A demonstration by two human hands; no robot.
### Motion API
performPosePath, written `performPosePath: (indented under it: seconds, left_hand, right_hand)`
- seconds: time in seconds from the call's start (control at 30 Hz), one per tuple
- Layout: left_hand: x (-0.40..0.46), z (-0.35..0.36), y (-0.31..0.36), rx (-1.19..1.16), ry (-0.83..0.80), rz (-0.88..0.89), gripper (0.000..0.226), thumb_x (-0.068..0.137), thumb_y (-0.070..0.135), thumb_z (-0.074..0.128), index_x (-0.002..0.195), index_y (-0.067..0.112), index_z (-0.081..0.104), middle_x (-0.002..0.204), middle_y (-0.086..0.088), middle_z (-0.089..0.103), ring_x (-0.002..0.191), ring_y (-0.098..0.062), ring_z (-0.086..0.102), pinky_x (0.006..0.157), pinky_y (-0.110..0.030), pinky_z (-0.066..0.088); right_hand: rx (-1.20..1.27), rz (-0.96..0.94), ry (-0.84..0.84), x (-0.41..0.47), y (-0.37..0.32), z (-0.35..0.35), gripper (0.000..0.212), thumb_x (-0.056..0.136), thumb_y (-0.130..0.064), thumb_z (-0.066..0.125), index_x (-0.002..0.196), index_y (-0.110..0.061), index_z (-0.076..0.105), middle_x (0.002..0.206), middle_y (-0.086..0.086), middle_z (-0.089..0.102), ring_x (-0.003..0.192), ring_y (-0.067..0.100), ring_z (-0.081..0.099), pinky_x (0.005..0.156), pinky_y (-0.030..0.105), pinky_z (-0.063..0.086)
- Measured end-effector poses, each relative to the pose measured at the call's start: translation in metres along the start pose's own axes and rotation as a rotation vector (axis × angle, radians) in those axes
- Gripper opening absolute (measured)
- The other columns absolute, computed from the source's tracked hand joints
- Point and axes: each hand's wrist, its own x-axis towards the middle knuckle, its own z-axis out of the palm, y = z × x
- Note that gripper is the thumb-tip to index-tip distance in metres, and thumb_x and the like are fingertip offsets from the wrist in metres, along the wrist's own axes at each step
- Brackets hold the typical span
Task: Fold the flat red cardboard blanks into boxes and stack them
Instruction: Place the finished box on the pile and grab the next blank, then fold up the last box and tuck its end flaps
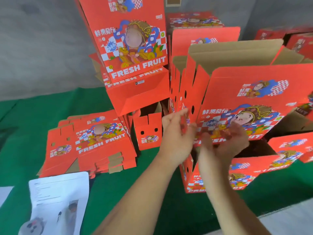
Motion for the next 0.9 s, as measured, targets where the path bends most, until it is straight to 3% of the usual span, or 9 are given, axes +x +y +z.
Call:
performPosePath:
  seconds: [0.07, 0.13, 0.33, 0.47, 0.53, 0.6, 0.7, 0.8, 0.9]
  left_hand:
    - [-0.007, -0.011, -0.001, -0.066, 0.111, -0.018, 0.029, 0.099, 0.031, 0.061, 0.127, 0.035, 0.065, 0.124, 0.010, 0.047, 0.096, -0.014, 0.067, 0.097, -0.031, 0.054]
    - [-0.012, -0.024, -0.006, -0.088, 0.165, -0.066, 0.019, 0.102, 0.026, 0.061, 0.118, 0.031, 0.070, 0.125, 0.004, 0.058, 0.101, -0.006, 0.065, 0.097, -0.026, 0.049]
    - [-0.025, -0.080, -0.035, -0.224, 0.338, -0.284, 0.020, 0.103, 0.011, 0.058, 0.102, 0.026, 0.072, 0.094, 0.012, 0.067, 0.086, -0.005, 0.058, 0.079, -0.025, 0.045]
    - [-0.034, -0.125, -0.061, -0.267, 0.419, -0.382, 0.016, 0.105, 0.013, 0.057, 0.112, 0.014, 0.071, 0.096, -0.001, 0.065, 0.093, -0.017, 0.058, 0.088, -0.037, 0.047]
    - [-0.036, -0.149, -0.073, -0.270, 0.463, -0.424, 0.014, 0.105, 0.017, 0.058, 0.107, 0.018, 0.072, 0.094, 0.002, 0.066, 0.091, -0.016, 0.059, 0.089, -0.037, 0.048]
    - [-0.038, -0.173, -0.086, -0.278, 0.502, -0.457, 0.014, 0.104, 0.017, 0.058, 0.099, 0.021, 0.071, 0.087, 0.004, 0.066, 0.082, -0.013, 0.058, 0.080, -0.032, 0.047]
    - [-0.037, -0.212, -0.109, -0.278, 0.515, -0.512, 0.017, 0.102, 0.015, 0.058, 0.096, 0.024, 0.071, 0.076, 0.009, 0.066, 0.068, -0.010, 0.056, 0.065, -0.025, 0.047]
    - [-0.033, -0.261, -0.139, -0.213, 0.563, -0.528, 0.015, 0.102, 0.016, 0.060, 0.097, 0.025, 0.072, 0.088, 0.005, 0.070, 0.080, -0.013, 0.061, 0.075, -0.030, 0.050]
    - [-0.027, -0.322, -0.172, -0.040, 0.703, -0.547, 0.015, 0.103, 0.014, 0.060, 0.094, 0.021, 0.071, 0.089, 0.002, 0.070, 0.086, -0.019, 0.061, 0.077, -0.030, 0.048]
  right_hand:
    - [0.035, -0.058, -0.097, -0.024, 0.001, 0.009, 0.058, 0.078, -0.011, 0.064, 0.126, -0.035, 0.042, 0.135, -0.008, 0.037, 0.126, 0.021, 0.045, 0.105, 0.039, 0.044]
    - [0.023, -0.132, -0.243, -0.041, 0.002, 0.018, 0.043, 0.081, -0.012, 0.057, 0.118, -0.034, 0.049, 0.126, -0.023, 0.041, 0.120, 0.025, 0.050, 0.100, 0.046, 0.046]
    - [-0.032, 0.006, -0.615, -0.077, 0.003, 0.061, 0.041, 0.083, -0.016, 0.051, 0.120, -0.030, 0.061, 0.119, -0.018, 0.051, 0.113, 0.009, 0.058, 0.097, 0.042, 0.051]
    - [-0.019, 0.108, -0.747, -0.095, 0.001, 0.102, 0.041, 0.082, -0.017, 0.055, 0.121, -0.026, 0.062, 0.121, -0.015, 0.047, 0.114, 0.012, 0.061, 0.098, 0.043, 0.052]
    - [0.001, 0.124, -0.777, -0.105, -0.001, 0.123, 0.038, 0.080, -0.019, 0.055, 0.115, -0.032, 0.062, 0.118, -0.017, 0.047, 0.109, 0.011, 0.063, 0.095, 0.032, 0.053]
    - [0.007, 0.141, -0.810, -0.117, 0.001, 0.145, 0.037, 0.080, -0.018, 0.056, 0.112, -0.037, 0.061, 0.115, -0.016, 0.048, 0.100, 0.003, 0.063, 0.088, 0.023, 0.051]
    - [-0.063, 0.180, -0.912, -0.138, 0.012, 0.183, 0.039, 0.083, -0.011, 0.059, 0.117, -0.028, 0.062, 0.119, -0.006, 0.054, 0.099, 0.011, 0.063, 0.089, 0.032, 0.054]
    - [-0.152, 0.243, -1.036, -0.160, 0.024, 0.221, 0.039, 0.083, -0.013, 0.061, 0.117, -0.033, 0.059, 0.126, -0.001, 0.057, 0.102, 0.012, 0.061, 0.081, 0.022, 0.054]
    - [-0.298, 0.318, -1.101, -0.169, 0.043, 0.262, 0.041, 0.090, -0.013, 0.062, 0.129, -0.028, 0.059, 0.134, 0.001, 0.056, 0.112, 0.021, 0.060, 0.094, 0.031, 0.049]
